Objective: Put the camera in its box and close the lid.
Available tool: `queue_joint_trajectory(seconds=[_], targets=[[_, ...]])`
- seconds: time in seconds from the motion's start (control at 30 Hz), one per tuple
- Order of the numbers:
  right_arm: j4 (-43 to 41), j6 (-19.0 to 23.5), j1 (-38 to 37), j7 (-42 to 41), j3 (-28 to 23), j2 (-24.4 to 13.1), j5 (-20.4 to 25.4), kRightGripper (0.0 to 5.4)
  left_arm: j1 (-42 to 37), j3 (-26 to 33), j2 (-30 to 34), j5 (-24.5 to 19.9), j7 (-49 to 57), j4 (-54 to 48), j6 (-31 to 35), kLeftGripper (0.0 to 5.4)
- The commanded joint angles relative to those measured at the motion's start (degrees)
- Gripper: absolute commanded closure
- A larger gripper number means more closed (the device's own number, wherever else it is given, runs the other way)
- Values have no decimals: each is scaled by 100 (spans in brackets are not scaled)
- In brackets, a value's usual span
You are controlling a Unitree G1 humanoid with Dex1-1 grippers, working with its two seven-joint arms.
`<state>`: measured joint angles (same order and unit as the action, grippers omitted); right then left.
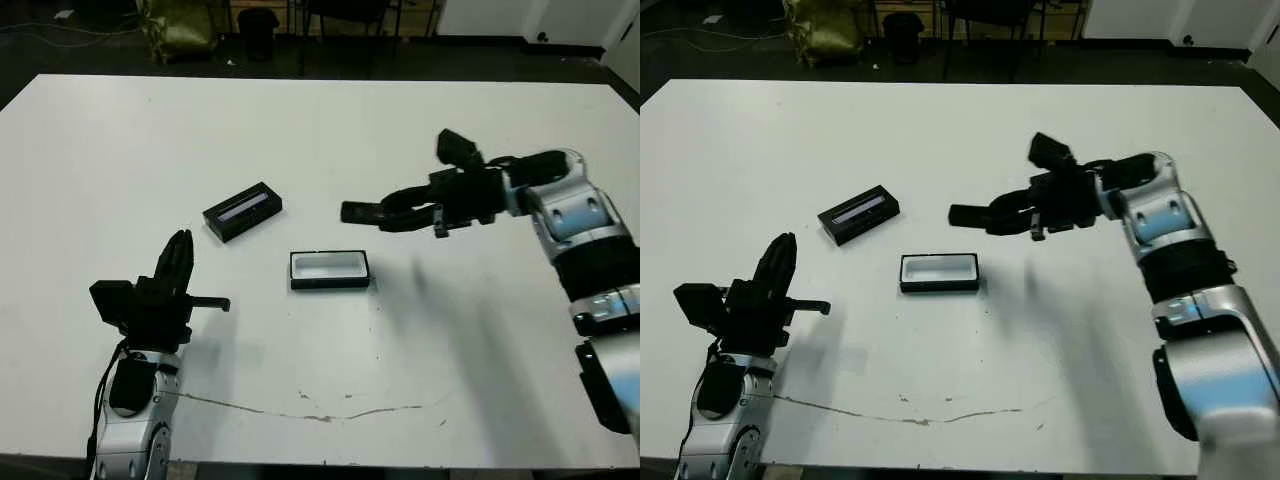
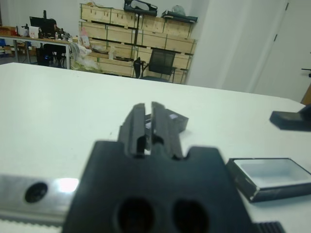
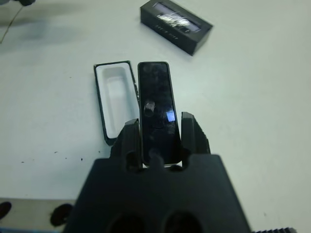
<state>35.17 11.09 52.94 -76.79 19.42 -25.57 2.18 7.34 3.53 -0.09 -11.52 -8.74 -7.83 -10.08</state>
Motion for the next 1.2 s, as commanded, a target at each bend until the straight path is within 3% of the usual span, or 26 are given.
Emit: queue_joint_trajectory(seconds=[0.03, 0.5, 0.77, 1.2], targets=[[6, -73, 123, -94, 140, 97, -160, 487, 54, 14, 21, -44, -48, 99, 10, 540], [1, -36, 194, -119, 389, 339, -544, 487, 27, -19, 35, 6, 27, -38, 178, 540], [-49, 375, 168, -219, 514, 404, -660, 487, 21, -38, 35, 38, 53, -57, 236, 540], [1, 203, 68, -345, 569, 482, -714, 487, 53, -33, 2, -46, 49, -73, 249, 540]])
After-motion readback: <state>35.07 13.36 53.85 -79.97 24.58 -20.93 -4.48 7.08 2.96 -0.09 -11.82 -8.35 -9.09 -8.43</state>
